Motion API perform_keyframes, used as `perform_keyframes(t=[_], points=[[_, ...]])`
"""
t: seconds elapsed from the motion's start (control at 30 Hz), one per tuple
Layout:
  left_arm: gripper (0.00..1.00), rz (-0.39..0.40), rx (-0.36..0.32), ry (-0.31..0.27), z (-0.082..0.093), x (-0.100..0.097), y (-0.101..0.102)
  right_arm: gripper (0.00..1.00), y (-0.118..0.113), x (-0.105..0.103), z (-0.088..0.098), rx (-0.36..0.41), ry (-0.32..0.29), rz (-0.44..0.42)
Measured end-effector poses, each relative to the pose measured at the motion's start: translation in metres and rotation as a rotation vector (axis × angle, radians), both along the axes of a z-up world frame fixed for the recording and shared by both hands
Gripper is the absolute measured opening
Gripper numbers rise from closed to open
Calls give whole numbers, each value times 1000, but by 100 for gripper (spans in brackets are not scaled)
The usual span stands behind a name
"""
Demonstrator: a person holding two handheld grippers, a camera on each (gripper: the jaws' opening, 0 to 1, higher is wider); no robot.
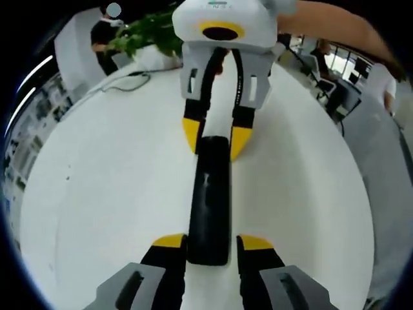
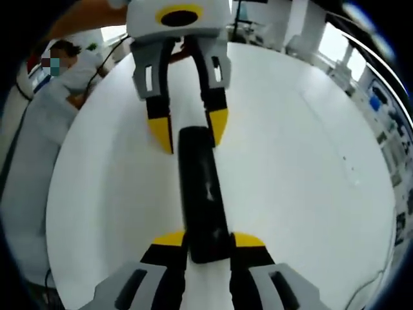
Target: Press the specified remote control buttons in sequence, fully releasing each button before pressing the next.
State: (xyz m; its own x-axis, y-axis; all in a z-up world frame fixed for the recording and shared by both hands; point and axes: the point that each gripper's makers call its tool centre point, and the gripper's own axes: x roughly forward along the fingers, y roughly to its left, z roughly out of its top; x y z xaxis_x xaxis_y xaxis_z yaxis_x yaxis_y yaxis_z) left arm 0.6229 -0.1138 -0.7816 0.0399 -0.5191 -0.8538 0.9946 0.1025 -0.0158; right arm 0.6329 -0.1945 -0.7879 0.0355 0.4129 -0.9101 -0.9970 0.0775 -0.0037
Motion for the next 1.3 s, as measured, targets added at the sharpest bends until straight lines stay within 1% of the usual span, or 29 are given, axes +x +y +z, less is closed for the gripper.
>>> perform_keyframes(t=[0.3, 0.33, 0.5, 0.63, 0.7, 0.73, 1.03, 1.3], points=[[29, -11, 16, -12, 0, 1, 0, 22, -4, -1, -1, -45, 6, 33], [29, -11, 17, -12, 0, 1, 0, 22, -3, -2, -1, -54, 0, 45], [29, -8, 21, -13, 0, 1, 1, 22, -2, -2, -1, -70, -2, 45], [28, -7, 25, -15, 0, 1, 1, 22, -2, -3, -1, -85, -18, 59], [27, -7, 23, -17, 0, 1, 0, 21, -2, -3, 0, -88, -24, 63], [24, -5, 24, -21, 0, 2, 0, 22, -2, -3, 0, -88, -25, 63], [24, -8, 28, -23, 0, 1, 0, 21, -1, -1, 0, -88, -35, 71], [24, -8, 29, -20, 0, 0, -1, 21, -1, -4, 0, -81, -18, 48]])
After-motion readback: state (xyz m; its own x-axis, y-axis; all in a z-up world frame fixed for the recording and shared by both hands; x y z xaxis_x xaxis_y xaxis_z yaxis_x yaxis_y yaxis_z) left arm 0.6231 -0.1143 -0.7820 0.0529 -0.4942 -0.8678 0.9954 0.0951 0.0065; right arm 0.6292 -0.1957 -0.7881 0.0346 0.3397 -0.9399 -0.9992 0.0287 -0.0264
